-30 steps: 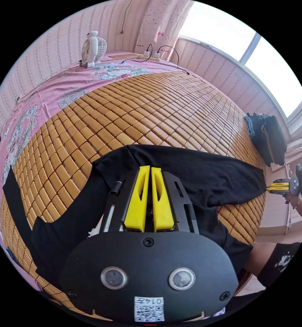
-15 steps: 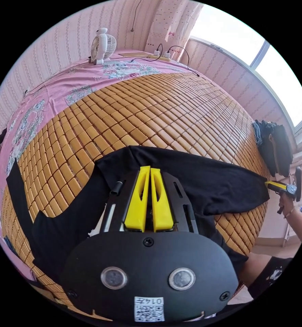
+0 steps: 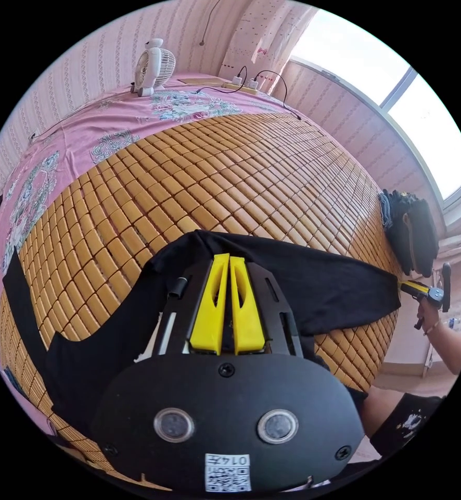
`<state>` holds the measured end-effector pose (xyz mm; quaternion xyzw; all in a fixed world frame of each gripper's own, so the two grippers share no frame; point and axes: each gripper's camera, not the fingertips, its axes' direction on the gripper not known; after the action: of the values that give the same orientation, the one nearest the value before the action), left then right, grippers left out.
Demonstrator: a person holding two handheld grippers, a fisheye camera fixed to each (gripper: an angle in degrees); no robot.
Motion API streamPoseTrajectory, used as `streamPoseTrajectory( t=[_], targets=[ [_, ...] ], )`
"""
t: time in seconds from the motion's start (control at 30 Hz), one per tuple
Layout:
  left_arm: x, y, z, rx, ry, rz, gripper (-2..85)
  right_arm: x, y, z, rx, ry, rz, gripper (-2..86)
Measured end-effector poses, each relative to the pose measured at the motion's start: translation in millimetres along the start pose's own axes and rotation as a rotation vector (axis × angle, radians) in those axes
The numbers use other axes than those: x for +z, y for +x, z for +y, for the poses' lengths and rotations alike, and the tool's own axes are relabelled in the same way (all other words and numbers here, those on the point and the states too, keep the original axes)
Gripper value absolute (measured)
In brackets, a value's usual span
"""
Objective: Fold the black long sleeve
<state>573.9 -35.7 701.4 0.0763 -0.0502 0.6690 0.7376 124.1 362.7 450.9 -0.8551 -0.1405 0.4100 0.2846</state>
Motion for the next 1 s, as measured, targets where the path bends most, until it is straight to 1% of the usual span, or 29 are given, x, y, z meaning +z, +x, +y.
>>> streamPoseTrajectory(
  t=[0.1,0.2,0.27,0.33,0.4,0.43,0.5,0.53,0.6,0.63,0.7,0.73,0.8,0.87,0.9,0.93,1.0],
  targets=[
    [-36.1,-5.4,32.2,0.008,0.097,0.026,-1.0,-2.4,-6.8,5.4,0.007,-0.046,-0.014,-0.9],
    [-82.2,-22.3,85.3,-0.047,0.170,0.044,-1.0,-13.9,-27.2,15.3,-0.049,-0.055,-0.058,-0.9],
    [-106.6,-33.1,128.6,-0.111,0.171,0.021,-1.0,-29.7,-52.0,19.7,-0.131,0.008,-0.127,-0.8],
    [-130.1,-42.8,192.8,-0.210,0.108,-0.043,-1.0,-42.1,-89.0,18.6,-0.247,0.053,-0.186,-0.7],
    [-144.2,-45.5,240.3,-0.284,0.065,-0.071,-1.0,-51.1,-151.8,7.6,-0.415,0.091,-0.244,-0.5],
    [-151.8,-45.4,270.7,-0.335,0.042,-0.077,-1.0,-52.7,-169.1,3.6,-0.458,0.105,-0.270,-0.4],
    [-158.3,-41.6,310.4,-0.370,0.009,-0.061,-1.0,-55.1,-245.2,-16.4,-0.632,0.144,-0.401,0.6],
    [-160.4,-36.5,331.9,-0.358,-0.028,-0.050,-1.0,-54.9,-265.5,-22.1,-0.664,0.151,-0.429,1.1],
    [-165.6,-27.5,359.8,-0.335,-0.060,-0.057,-1.0,-54.9,-352.9,-43.3,-0.807,0.158,-0.554,3.7],
    [-169.4,-21.6,375.8,-0.316,-0.066,-0.064,-1.0,-55.4,-376.1,-47.4,-0.842,0.156,-0.578,4.5],
    [-173.0,-14.5,397.7,-0.301,-0.077,-0.080,-1.0,-58.9,-469.2,-56.6,-0.980,0.138,-0.645,6.0],
    [-173.7,-11.5,411.2,-0.305,-0.086,-0.096,-1.0,-59.8,-492.6,-57.0,-1.013,0.135,-0.649,6.4],
    [-172.8,-11.3,429.6,-0.349,-0.087,-0.098,-1.0,-61.7,-579.4,-54.4,-1.115,0.146,-0.640,8.6],
    [-165.2,-13.0,445.0,-0.387,-0.143,-0.108,-1.0,-58.7,-636.3,-52.1,-1.156,0.160,-0.605,11.2],
    [-168.8,-12.6,456.0,-0.386,-0.086,-0.106,-1.0,-51.9,-670.9,-52.7,-1.153,0.150,-0.548,11.9],
    [-171.6,-14.5,466.4,-0.415,-0.060,-0.092,-1.0,-46.8,-687.0,-54.4,-1.139,0.135,-0.516,12.2],
    [-177.4,-17.9,480.0,-0.461,-0.027,-0.061,-1.0,-24.6,-737.5,-64.3,-1.092,0.070,-0.416,9.1]
  ],
)
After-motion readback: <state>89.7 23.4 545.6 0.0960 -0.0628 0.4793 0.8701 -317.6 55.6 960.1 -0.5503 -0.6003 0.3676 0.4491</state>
